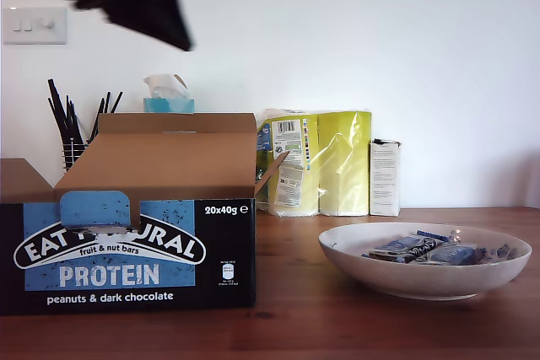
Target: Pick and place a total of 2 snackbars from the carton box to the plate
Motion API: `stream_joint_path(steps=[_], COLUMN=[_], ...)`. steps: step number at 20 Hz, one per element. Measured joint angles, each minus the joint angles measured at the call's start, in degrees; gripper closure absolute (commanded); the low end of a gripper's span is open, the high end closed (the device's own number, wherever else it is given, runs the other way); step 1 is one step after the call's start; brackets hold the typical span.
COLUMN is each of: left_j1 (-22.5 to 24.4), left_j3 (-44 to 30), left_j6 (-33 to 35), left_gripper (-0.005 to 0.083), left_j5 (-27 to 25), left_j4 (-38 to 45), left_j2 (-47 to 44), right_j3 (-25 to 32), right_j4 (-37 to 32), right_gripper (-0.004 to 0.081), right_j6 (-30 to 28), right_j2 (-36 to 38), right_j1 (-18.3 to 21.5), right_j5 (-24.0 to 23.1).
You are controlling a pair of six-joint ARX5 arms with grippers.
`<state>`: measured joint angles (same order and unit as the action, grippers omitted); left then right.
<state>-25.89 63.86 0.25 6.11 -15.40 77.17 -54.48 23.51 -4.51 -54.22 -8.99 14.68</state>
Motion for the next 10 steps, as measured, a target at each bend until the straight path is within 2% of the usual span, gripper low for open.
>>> stream_joint_path(steps=[2,5,8,10], left_j1=[2.3,6.9,12.3,13.7], left_j3=[-5.5,-14.9,-23.2,-28.1], left_j6=[0.0,0.0,0.0,0.0], left_gripper=[0.0793,0.0793,0.0793,0.0793], left_j5=[0.1,0.3,1.4,2.1], left_j4=[2.9,7.5,9.9,9.9], left_j2=[-4.5,-12.1,-19.2,-24.8], right_j3=[0.0,0.9,7.1,12.9], right_j4=[0.1,-0.2,-1.8,-3.1], right_gripper=[0.0783,0.0783,0.0783,0.0783], right_j6=[0.0,0.0,1.2,1.8], right_j2=[0.4,2.2,6.2,10.0], right_j1=[1.6,1.4,1.4,1.2], right_j5=[0.8,1.5,1.4,1.4])
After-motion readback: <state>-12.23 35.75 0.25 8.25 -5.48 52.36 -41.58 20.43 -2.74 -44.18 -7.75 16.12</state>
